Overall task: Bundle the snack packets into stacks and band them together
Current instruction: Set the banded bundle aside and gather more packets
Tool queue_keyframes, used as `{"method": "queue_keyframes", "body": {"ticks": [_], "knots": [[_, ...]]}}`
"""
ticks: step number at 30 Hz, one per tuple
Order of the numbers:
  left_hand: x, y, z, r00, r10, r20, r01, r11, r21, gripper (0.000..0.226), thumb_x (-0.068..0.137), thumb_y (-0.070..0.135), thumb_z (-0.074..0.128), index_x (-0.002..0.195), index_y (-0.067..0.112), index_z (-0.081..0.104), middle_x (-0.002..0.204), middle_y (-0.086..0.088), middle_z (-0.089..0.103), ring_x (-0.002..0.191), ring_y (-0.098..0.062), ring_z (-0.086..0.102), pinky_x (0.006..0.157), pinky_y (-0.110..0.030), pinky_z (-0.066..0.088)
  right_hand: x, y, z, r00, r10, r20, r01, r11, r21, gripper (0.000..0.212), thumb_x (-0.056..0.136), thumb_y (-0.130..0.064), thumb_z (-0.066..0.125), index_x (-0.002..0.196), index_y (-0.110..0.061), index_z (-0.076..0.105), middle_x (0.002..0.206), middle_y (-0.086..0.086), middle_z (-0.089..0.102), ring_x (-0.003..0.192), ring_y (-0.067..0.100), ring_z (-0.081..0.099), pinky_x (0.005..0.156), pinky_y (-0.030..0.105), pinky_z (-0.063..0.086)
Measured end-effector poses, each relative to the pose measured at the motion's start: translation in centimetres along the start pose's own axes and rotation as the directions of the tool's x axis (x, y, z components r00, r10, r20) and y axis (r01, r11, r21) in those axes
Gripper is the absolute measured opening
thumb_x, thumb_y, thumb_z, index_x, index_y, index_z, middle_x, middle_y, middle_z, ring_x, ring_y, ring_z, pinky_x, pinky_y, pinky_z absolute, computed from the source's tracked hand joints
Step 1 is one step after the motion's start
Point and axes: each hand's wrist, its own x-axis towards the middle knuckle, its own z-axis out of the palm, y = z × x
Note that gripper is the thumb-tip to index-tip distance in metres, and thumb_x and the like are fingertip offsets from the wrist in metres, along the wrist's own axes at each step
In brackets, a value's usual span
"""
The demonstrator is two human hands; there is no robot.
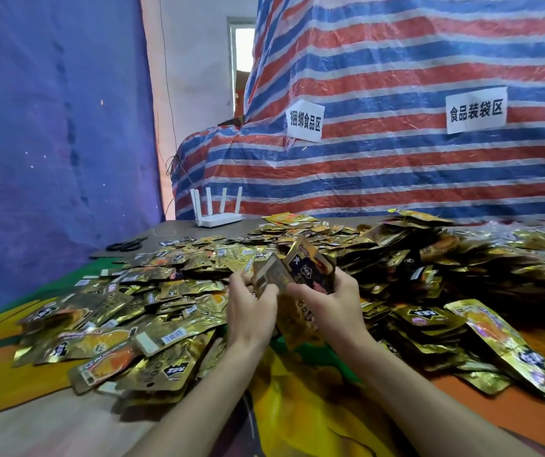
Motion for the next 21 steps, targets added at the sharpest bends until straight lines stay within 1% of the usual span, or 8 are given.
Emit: {"method": "queue_keyframes", "body": {"ticks": [3,7,10,12,15,17,19,21], "knots": [[-0.3,0.0,-0.7,0.973,0.038,0.229,-0.040,0.999,0.004,0.069,0.069,0.043,0.066,0.133,0.023,0.052,0.109,0.005,0.068,0.101,-0.012,0.066,0.090,-0.040,0.057,0.3,0.0,-0.7,1.000,-0.008,0.008,0.008,1.000,0.010,0.018,0.076,0.000,0.078,0.086,-0.013,0.073,0.081,-0.001,0.075,0.075,0.014,0.073,0.062,0.022,0.058],[-0.3,-0.8,-0.7,0.948,0.018,0.317,-0.071,0.985,0.157,0.079,0.060,0.051,0.072,0.131,0.029,0.046,0.111,0.012,0.068,0.101,-0.006,0.066,0.082,-0.026,0.056,0.2,0.8,-0.7,0.998,0.052,-0.042,-0.048,0.995,0.089,0.017,0.070,0.009,0.074,0.075,-0.006,0.067,0.066,0.000,0.069,0.062,0.014,0.068,0.054,0.023,0.056],[-0.2,-1.1,-0.5,0.946,-0.010,0.323,-0.063,0.975,0.212,0.069,0.055,0.051,0.076,0.117,0.031,0.052,0.105,0.013,0.069,0.096,-0.005,0.066,0.083,-0.029,0.056,0.1,1.3,-0.7,0.995,0.092,-0.042,-0.083,0.980,0.179,0.008,0.077,0.001,0.072,0.073,-0.003,0.066,0.068,0.003,0.068,0.066,0.020,0.067,0.055,0.027,0.057],[-0.1,-1.3,-0.5,0.954,-0.009,0.299,-0.042,0.986,0.164,0.069,0.055,0.047,0.083,0.113,0.027,0.052,0.103,0.010,0.068,0.094,-0.007,0.067,0.078,-0.029,0.055,0.1,1.1,-0.6,0.993,0.121,-0.017,-0.109,0.945,0.310,0.009,0.083,-0.017,0.069,0.081,-0.009,0.073,0.079,0.006,0.074,0.074,0.022,0.072,0.058,0.027,0.057],[0.0,-1.3,-0.6,0.971,0.066,0.230,-0.100,0.985,0.143,0.065,0.059,0.042,0.094,0.105,0.027,0.052,0.100,0.009,0.066,0.092,-0.007,0.064,0.072,-0.025,0.049,0.1,0.7,-0.6,0.987,0.158,-0.011,-0.144,0.925,0.352,0.030,0.092,-0.042,0.060,0.099,-0.019,0.079,0.099,0.008,0.078,0.093,0.020,0.075,0.069,0.029,0.059],[-0.1,-1.2,-0.7,0.968,0.120,0.218,-0.150,0.981,0.126,0.059,0.062,0.037,0.095,0.105,0.029,0.054,0.102,0.009,0.065,0.095,-0.010,0.065,0.073,-0.023,0.050,0.3,0.7,-0.6,0.977,0.212,-0.018,-0.191,0.911,0.366,0.038,0.101,-0.046,0.049,0.094,-0.027,0.081,0.098,0.005,0.079,0.093,0.020,0.075,0.068,0.027,0.060],[-0.2,-1.1,-0.8,0.960,0.155,0.233,-0.182,0.979,0.097,0.062,0.067,0.026,0.093,0.115,0.038,0.056,0.119,0.004,0.059,0.102,-0.018,0.065,0.086,-0.029,0.055,0.4,0.4,-0.6,0.954,0.299,0.007,-0.278,0.879,0.386,0.047,0.102,-0.051,0.042,0.097,-0.025,0.081,0.097,0.008,0.079,0.093,0.026,0.076,0.073,0.038,0.062],[-0.3,-1.0,-1.0,0.938,0.210,0.275,-0.249,0.962,0.114,0.079,0.072,0.013,0.089,0.122,0.059,0.048,0.131,0.003,0.042,0.106,-0.018,0.059,0.091,-0.026,0.055,0.6,0.3,-0.5,0.933,0.356,0.048,-0.348,0.860,0.372,0.059,0.102,-0.057,0.039,0.110,-0.013,0.077,0.106,0.018,0.076,0.102,0.038,0.073,0.092,0.053,0.057]]}}
